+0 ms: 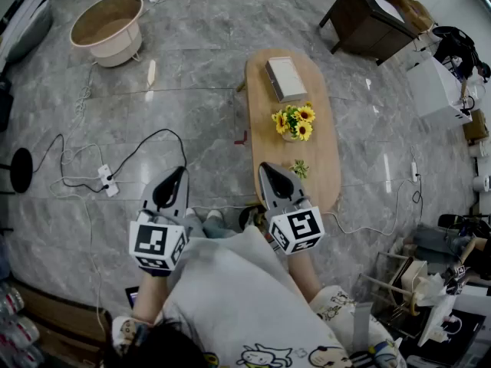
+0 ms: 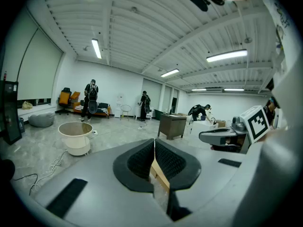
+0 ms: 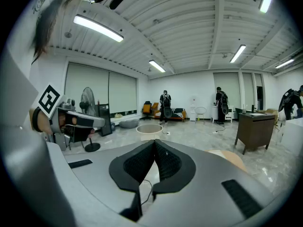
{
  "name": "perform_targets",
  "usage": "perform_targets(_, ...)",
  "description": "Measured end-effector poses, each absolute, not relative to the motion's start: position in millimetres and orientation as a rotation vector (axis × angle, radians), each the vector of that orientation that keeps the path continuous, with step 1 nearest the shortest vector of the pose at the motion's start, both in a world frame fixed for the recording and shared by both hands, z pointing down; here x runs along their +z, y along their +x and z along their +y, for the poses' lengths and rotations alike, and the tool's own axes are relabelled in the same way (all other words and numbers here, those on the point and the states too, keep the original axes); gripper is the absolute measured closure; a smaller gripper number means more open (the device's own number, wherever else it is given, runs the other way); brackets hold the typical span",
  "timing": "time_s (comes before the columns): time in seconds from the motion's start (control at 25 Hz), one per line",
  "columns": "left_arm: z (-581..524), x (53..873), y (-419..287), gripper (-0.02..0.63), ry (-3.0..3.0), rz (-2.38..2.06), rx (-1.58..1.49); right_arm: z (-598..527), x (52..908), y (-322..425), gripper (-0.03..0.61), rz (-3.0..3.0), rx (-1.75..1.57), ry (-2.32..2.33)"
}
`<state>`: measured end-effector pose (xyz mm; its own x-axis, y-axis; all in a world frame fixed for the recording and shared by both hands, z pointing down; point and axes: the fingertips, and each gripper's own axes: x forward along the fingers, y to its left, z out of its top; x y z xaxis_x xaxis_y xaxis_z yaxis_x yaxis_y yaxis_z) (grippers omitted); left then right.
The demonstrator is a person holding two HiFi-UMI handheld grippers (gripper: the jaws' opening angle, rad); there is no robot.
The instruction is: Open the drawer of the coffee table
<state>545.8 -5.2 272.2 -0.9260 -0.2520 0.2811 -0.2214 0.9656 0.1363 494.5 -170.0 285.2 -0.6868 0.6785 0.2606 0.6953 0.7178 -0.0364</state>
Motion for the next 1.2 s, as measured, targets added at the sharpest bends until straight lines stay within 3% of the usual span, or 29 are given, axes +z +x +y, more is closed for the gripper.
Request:
perform_targets(0.32, 0.9, 274.2, 549.5, 0.6, 0.252, -2.826, -0.142, -175.8, 289.2, 496.8, 0.574, -2.641, -0.017, -1.118)
perform_targets(0.36, 3.7, 274.8, 550.1, 0.587, 0.233, -2.824, -0.147, -175.2, 289.8, 496.8, 0.571, -2.636, -0.006, -1.122)
perform_targets(0.44, 8.7, 275.7, 550.3, 0.49, 0.209, -2.818, -0.152, -171.1, 291.5, 497.1, 0.528, -2.617, 0.021, -1.141)
perform_targets(0.52, 14.0, 276.8, 549.4, 0.475, 0.193, -2.816, -0.152, -165.4, 294.4, 497.1, 0.478, -2.597, 0.041, -1.159)
perform_targets(0.72, 26.6, 282.2, 537.3, 0.419, 0.191, -2.812, -0.161, -150.6, 300.4, 487.4, 0.433, -2.573, 0.053, -1.177)
perform_targets(1.2, 105.0, 294.2, 397.3, 0.4, 0.293, -2.783, -0.159, -69.4, 310.2, 359.7, 0.411, -2.574, 0.057, -1.107)
